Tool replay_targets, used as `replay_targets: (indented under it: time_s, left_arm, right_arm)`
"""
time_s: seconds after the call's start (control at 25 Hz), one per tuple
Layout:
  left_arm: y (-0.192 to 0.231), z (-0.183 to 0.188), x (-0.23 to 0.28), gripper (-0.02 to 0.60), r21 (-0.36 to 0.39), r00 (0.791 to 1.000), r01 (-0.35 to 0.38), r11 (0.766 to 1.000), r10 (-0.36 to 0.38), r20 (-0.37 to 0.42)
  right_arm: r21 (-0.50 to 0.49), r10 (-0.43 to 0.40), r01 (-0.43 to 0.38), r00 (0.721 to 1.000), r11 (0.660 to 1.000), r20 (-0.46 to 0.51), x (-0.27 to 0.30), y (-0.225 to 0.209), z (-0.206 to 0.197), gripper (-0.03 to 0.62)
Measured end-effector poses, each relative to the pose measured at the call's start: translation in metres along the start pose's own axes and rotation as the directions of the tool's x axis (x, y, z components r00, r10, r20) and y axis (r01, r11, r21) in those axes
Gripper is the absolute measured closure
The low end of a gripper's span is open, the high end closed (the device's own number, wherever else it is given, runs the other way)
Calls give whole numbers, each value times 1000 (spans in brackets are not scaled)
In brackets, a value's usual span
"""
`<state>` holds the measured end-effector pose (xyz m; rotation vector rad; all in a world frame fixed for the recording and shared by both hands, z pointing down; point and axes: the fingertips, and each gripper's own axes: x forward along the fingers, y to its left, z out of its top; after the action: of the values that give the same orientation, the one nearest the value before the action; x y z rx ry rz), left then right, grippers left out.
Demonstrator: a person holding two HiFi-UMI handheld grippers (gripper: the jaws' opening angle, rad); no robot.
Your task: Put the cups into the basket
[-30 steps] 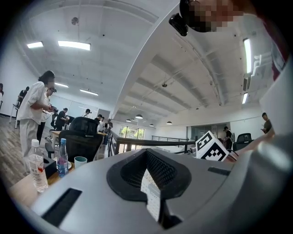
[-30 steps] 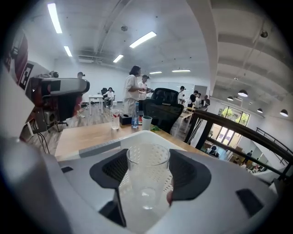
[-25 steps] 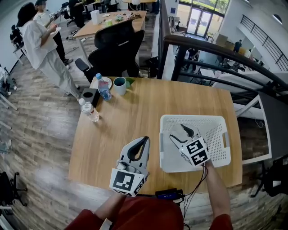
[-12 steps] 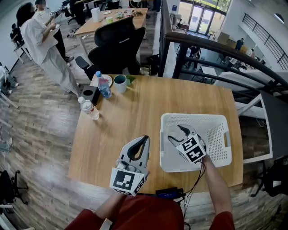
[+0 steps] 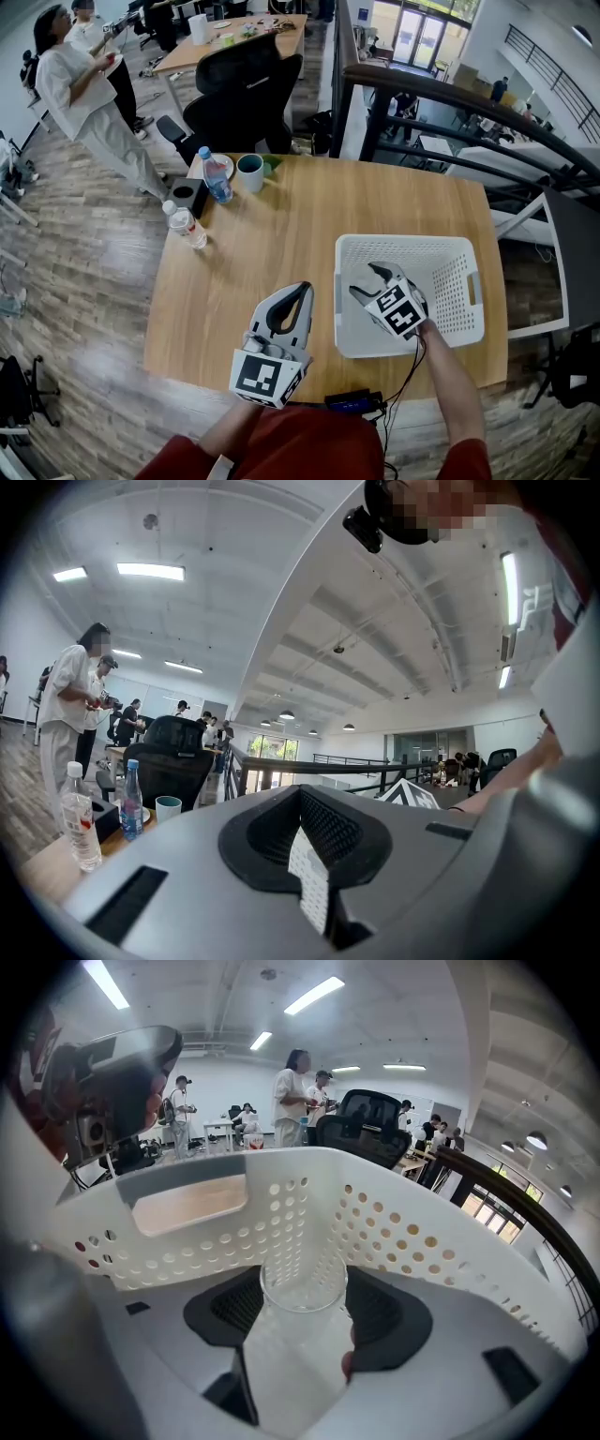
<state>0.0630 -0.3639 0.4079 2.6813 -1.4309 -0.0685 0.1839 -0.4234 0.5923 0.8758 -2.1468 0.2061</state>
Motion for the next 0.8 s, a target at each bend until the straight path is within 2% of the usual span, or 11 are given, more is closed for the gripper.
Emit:
replay_targets:
  time_s: [0.8]
  left_arm:
    - [-1, -1, 2, 575, 17, 1000, 8, 1000, -8, -4]
  right_arm:
    - [-18, 24, -26, 996, 999, -83, 9, 5, -23, 316]
